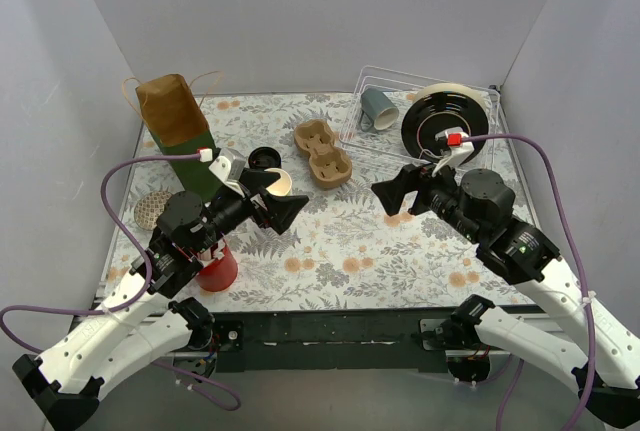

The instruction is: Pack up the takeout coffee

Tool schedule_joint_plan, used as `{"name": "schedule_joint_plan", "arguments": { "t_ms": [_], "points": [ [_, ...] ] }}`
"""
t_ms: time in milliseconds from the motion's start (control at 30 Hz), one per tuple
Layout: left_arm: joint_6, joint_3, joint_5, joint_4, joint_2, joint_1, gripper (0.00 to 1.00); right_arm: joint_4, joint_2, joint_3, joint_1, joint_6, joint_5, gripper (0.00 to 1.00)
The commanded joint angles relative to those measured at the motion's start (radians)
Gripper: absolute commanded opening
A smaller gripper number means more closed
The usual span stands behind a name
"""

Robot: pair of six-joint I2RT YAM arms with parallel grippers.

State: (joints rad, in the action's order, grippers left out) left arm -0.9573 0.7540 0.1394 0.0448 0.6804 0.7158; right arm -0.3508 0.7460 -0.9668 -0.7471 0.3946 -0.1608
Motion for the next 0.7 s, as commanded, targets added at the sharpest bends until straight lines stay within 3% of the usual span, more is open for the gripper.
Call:
{"name": "schedule_joint_plan", "arguments": {
  "t_ms": [0,300,400,467,567,600,667],
  "points": [
    [0.011,-0.005,-0.017,0.000,-0.007,0.002,0.98,0.004,0.000,-0.029,0.002,0.000,0.006,0.99],
    [0.037,-0.002,-0.029,0.012,0.001,0.002,0.98,0.018,-0.045,0.020,0.003,0.001,0.024,0.99],
    [0.045,0.023,-0.095,0.047,0.042,0.002,0.97,0.016,-0.065,0.045,0.002,0.000,0.046,0.97],
    [0.054,0.079,-0.126,0.139,0.103,0.002,0.91,0.021,-0.083,0.059,0.002,-0.031,0.063,0.96],
    [0.057,0.194,-0.231,0.271,0.229,0.002,0.71,0.024,-0.108,0.077,0.003,-0.106,0.185,0.97],
    [0.055,0.246,-0.282,0.302,0.255,0.002,0.60,0.023,-0.114,0.091,0.002,-0.132,0.217,0.97],
    [0.049,0.289,-0.334,0.383,0.329,0.002,0.55,0.019,-0.138,0.103,0.002,-0.164,0.265,0.93]
  ]
}}
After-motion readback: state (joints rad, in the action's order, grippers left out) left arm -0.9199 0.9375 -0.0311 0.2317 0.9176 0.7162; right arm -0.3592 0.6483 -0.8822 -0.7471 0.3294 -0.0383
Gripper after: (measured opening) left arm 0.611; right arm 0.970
